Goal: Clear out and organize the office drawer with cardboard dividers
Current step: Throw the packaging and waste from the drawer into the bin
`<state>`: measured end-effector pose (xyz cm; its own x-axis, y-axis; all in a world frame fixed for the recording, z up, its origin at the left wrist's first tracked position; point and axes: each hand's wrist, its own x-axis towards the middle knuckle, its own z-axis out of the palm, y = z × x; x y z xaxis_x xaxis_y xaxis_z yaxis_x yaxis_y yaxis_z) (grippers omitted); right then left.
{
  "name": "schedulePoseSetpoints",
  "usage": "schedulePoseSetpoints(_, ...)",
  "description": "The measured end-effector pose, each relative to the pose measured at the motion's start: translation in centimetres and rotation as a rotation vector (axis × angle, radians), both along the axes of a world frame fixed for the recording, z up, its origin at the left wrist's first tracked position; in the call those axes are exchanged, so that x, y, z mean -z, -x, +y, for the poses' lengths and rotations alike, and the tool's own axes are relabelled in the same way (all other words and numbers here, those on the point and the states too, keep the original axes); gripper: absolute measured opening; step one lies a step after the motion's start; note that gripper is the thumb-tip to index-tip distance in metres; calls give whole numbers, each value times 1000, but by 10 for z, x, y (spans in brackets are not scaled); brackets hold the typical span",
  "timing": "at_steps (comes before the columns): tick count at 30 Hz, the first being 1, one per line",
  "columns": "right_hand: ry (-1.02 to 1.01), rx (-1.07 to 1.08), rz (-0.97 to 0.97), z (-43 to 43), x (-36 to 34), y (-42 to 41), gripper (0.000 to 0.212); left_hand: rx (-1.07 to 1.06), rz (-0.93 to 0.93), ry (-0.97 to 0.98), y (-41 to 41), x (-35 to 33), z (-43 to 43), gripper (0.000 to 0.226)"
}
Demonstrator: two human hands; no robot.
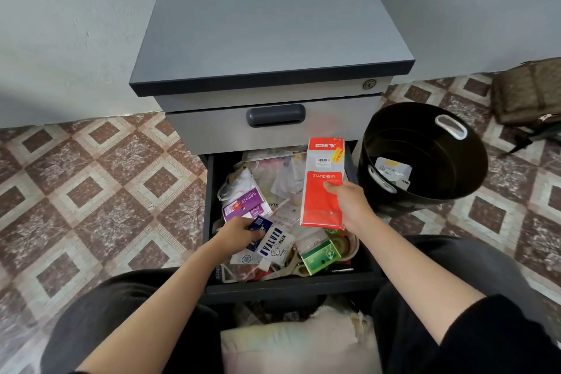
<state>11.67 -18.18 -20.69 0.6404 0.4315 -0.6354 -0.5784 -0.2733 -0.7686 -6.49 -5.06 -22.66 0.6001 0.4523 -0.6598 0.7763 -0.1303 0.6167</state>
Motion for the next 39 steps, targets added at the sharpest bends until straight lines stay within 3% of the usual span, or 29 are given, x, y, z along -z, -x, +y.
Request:
schedulePoseSetpoints(13,-65,-36,137,-20,1,2,12,-126,45,-8,-4,8,-2,10)
schedulePoseSetpoints(17,-29,-194,173,-21,6,10,19,-325,-40,120,-12,10,-2,10)
schedulePoseSetpoints(21,156,-460,113,-20,13,22,25,-531,-94,267,-19,14,-5,18)
schedulePoseSetpoints(25,265,-583,109,-19,21,32,28,-748,-171,350,-25,13,-13,35)
schedulePoseSetpoints(27,315,-624,61,-18,25,35,29,-705,-177,372,-28,12,-16,39)
schedulePoseSetpoints(30,341,-668,25,-15,28,38,33,-577,-144,312,-25,17,-21,27)
schedulePoseSetpoints(35,369,-614,-33,-9,31,41,45,-593,-194,394,-22,22,-28,15)
schedulePoseSetpoints(39,373,-578,-56,-6,32,42,51,-561,-260,427,-19,19,-35,19)
